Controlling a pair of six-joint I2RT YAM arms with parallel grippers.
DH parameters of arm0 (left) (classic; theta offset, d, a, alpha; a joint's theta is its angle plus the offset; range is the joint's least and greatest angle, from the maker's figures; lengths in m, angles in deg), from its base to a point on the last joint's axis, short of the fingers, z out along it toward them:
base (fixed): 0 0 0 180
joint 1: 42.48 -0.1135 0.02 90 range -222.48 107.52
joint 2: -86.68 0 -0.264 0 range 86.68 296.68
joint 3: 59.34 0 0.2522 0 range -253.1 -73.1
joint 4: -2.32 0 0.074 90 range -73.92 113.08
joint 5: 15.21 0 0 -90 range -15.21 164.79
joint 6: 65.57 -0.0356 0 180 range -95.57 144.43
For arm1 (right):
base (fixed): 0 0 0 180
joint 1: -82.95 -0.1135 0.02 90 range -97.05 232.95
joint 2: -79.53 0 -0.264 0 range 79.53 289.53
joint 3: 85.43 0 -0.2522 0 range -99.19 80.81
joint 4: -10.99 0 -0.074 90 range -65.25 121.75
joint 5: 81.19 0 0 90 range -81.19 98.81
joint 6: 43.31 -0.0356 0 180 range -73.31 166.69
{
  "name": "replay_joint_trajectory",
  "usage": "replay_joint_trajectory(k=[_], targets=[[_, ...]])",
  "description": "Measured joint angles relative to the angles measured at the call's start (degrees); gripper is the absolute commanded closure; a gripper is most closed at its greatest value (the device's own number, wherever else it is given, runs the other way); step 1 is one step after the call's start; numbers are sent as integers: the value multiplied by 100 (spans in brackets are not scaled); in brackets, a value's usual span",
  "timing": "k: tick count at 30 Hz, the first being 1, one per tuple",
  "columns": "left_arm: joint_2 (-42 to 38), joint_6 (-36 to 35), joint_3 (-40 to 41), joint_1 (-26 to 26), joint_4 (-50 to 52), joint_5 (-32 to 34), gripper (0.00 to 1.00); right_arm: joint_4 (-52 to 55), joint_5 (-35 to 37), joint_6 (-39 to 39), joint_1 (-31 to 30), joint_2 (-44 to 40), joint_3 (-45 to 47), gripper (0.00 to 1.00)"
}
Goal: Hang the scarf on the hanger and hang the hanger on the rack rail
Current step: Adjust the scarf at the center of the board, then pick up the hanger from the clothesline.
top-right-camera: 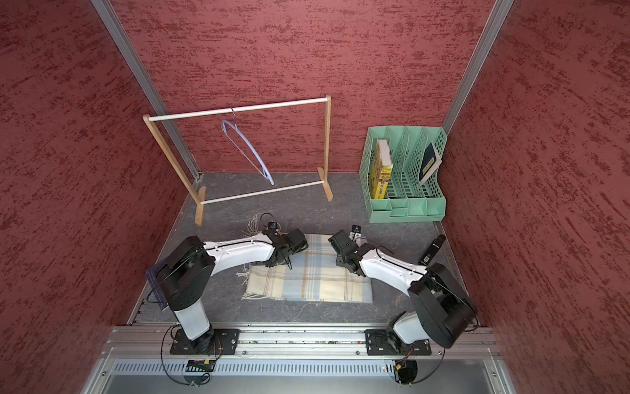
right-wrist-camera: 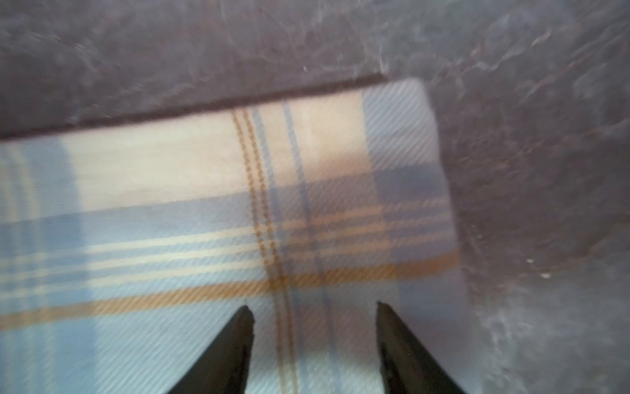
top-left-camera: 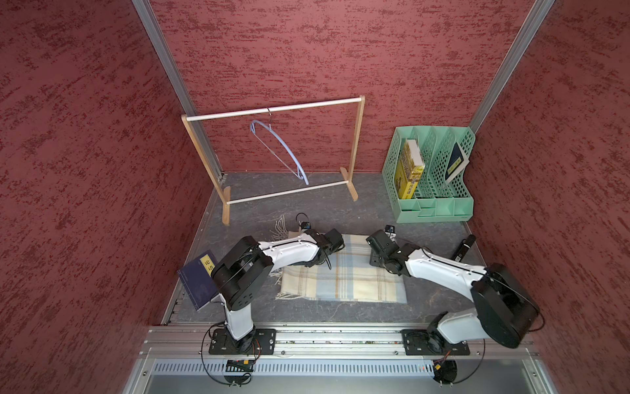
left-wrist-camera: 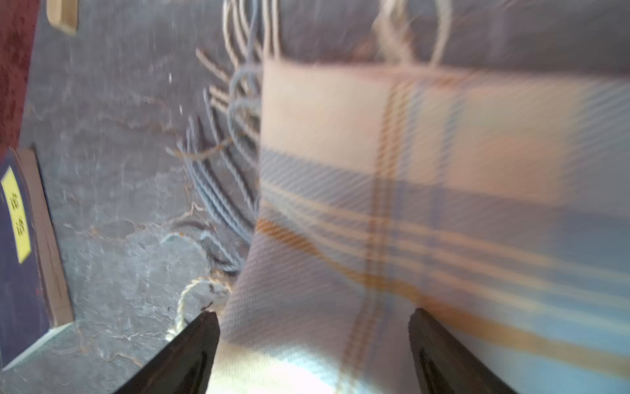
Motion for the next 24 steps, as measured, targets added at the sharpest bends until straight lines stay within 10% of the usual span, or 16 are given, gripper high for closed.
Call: replay_joint_trajectory(k=[10, 24], targets=[[-1705, -741, -553, -166, 542, -35, 1, 688, -671, 2087, -15, -160, -3029, 13], [-4079, -1344, 2371, -2898, -1019, -1847, 0, 1552, -2577, 3593, -20, 4124, -9455, 13]])
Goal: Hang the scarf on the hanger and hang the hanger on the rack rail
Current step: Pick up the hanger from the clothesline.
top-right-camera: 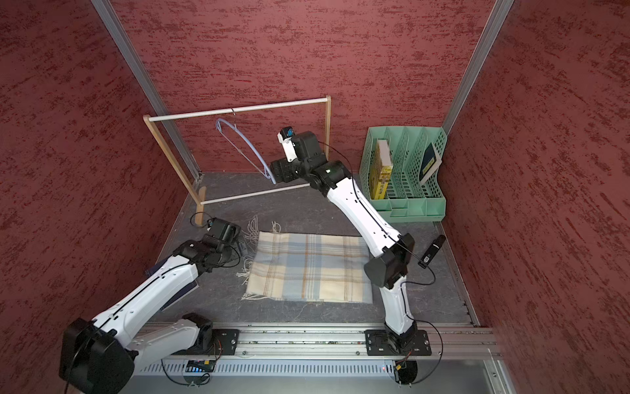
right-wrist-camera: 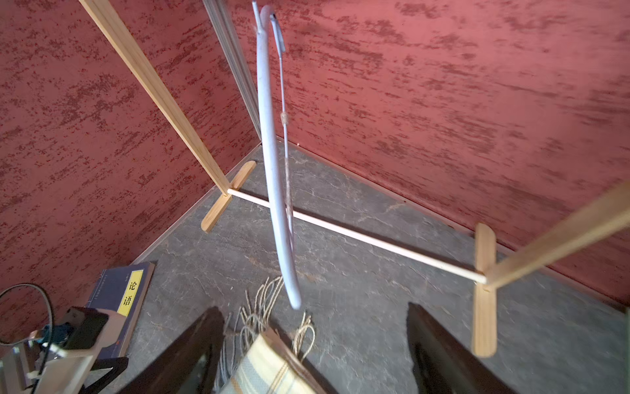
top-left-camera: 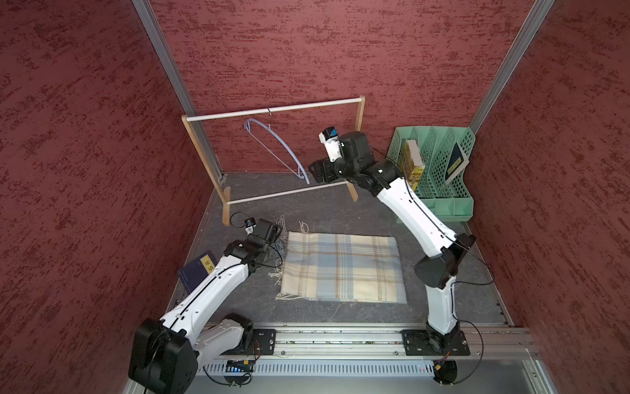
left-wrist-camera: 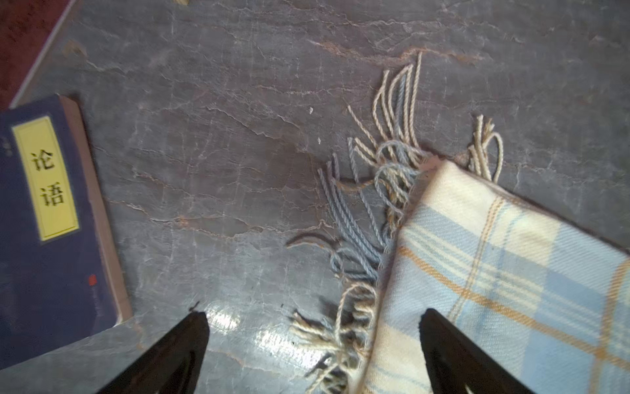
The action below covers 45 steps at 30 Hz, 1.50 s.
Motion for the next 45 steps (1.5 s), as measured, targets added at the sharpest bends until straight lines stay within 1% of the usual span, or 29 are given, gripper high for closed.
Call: replay_joint_trajectory(k=[3, 6, 10, 15, 19, 23, 25, 30, 34, 45], targets=[[28, -120, -4, -271, -483, -378, 0, 120, -291, 81, 0, 798, -717, 14], [310, -291, -286, -328, -765, -525, 0, 131, -610, 116, 11, 1200, -850, 15], [586, -476, -542, -339, -1067, -612, 0, 116, -914, 140, 26, 1309, -850, 17], [660, -542, -542, -341, -1152, -682, 0, -105, -984, 170, 33, 1300, -850, 21], [734, -555, -540, -345, -1213, -702, 0, -319, -973, 197, 37, 1300, -850, 29], [833, -560, -540, -345, -1233, -702, 0, -531, -955, 208, 39, 1303, -850, 43], [883, -562, -540, -345, -1239, -702, 0, -654, -953, 195, 39, 1311, -850, 49], [960, -581, -540, -345, -1272, -702, 0, -935, -957, 138, 39, 1403, -850, 52], [964, -601, -540, -345, -1274, -702, 0, -1088, -955, 96, 39, 1558, -850, 61], [990, -671, -540, -348, -1272, -699, 0, -1263, -946, 20, 39, 1639, -848, 61]])
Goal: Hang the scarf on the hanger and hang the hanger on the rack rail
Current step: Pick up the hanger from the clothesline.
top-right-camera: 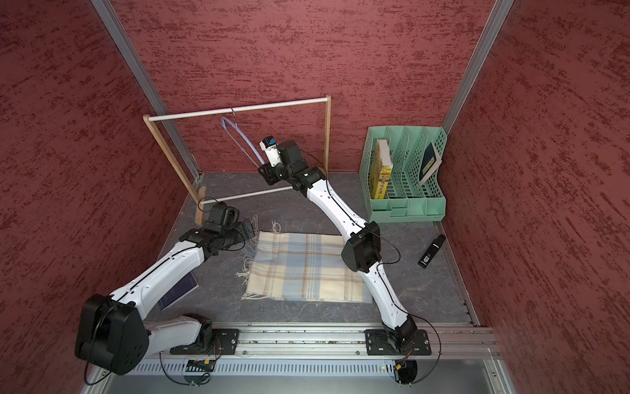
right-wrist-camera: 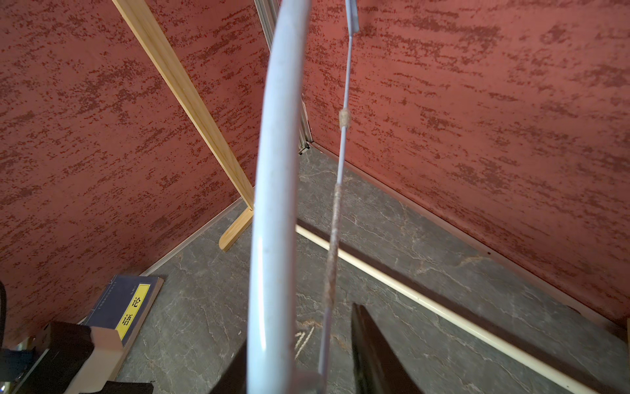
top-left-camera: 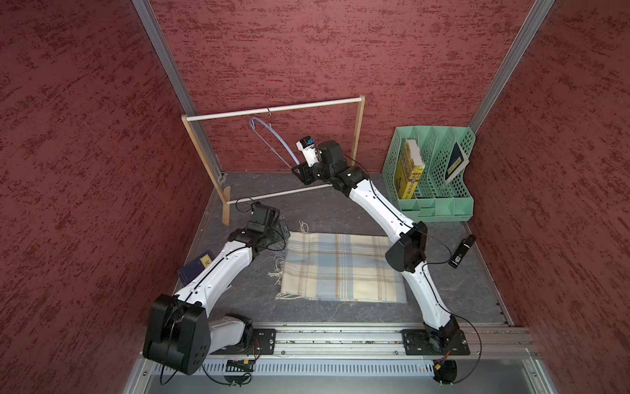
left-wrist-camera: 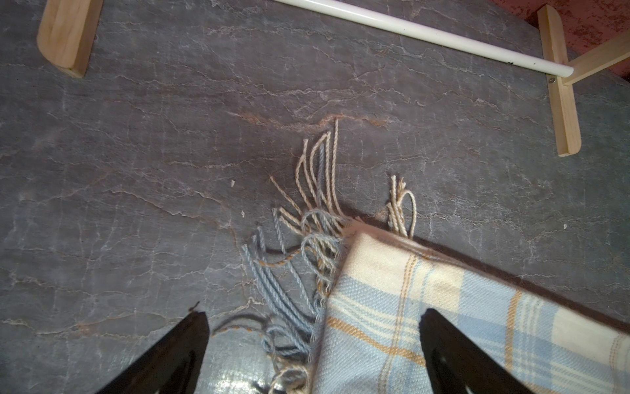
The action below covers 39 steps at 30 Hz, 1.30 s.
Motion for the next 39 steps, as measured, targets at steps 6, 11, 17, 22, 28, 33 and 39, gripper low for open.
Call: replay_joint_trajectory(k=[6, 11, 17, 22, 28, 33, 39], targets=[[52, -13, 0, 0, -4, -2, 0, -44, 11, 0, 0, -2, 37, 69], [90, -13, 0, 0, -9, -4, 0, -61, 55, 59, 0, -2, 179, 97], [92, -13, -2, 0, -44, -4, 2, -101, 131, 81, -2, -9, 201, 100], [92, -17, -13, 0, -42, 2, 2, -249, 221, 76, -2, -153, 474, 100], [92, -48, -76, 0, -39, 33, 2, -358, 398, 20, -2, -374, 778, 100], [92, -101, -85, 0, -42, 44, 2, -487, 505, -52, 0, -566, 1078, 100], [90, -125, -85, 0, -42, 46, 2, -592, 520, -149, 0, -697, 1261, 100]])
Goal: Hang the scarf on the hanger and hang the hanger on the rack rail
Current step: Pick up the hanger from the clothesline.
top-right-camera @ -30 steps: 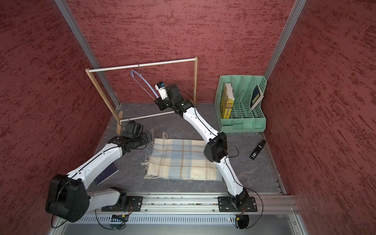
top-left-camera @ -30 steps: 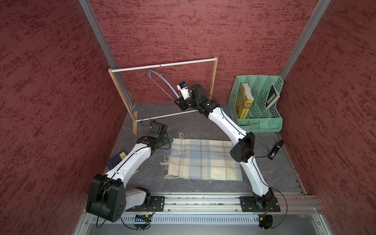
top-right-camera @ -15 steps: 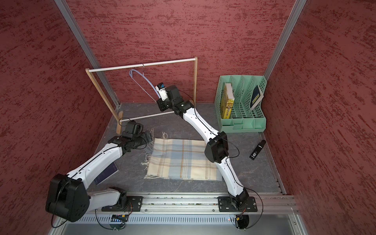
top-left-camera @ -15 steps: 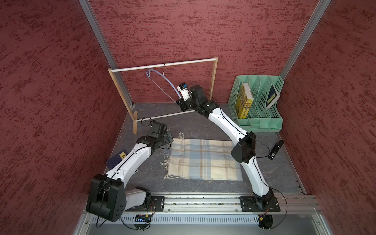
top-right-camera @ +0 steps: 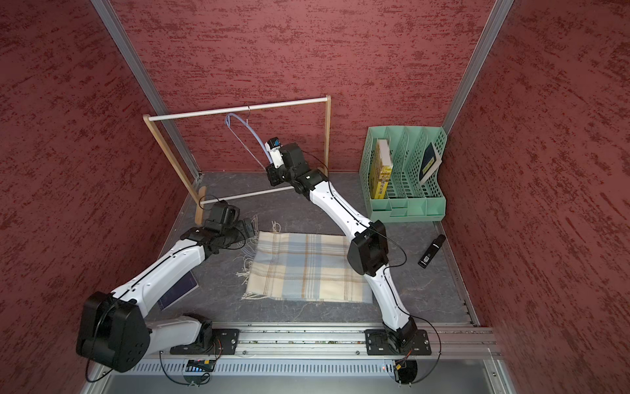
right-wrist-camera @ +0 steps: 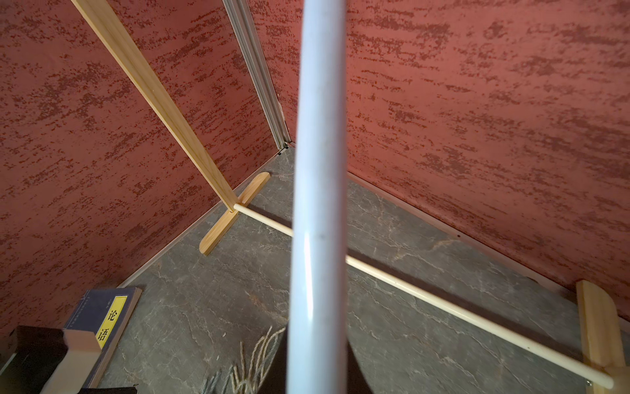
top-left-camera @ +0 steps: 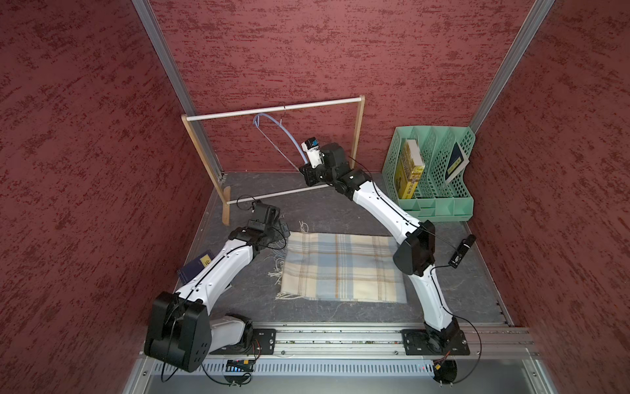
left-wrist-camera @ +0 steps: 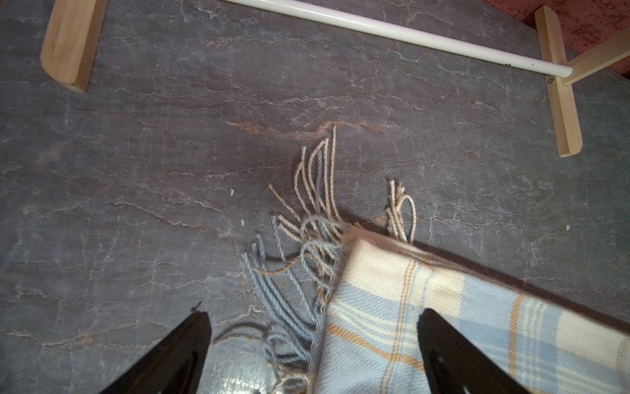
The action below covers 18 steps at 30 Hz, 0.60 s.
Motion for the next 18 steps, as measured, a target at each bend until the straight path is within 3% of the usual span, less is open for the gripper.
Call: replay_joint_trajectory(k=[10, 18], targets=[[0, -35, 0, 0, -2, 90, 1, -267, -44, -63, -2, -693, 566, 100], [0, -105, -17, 0, 2, 151, 1, -651, -50, -55, -35, -1952, 2542, 100]])
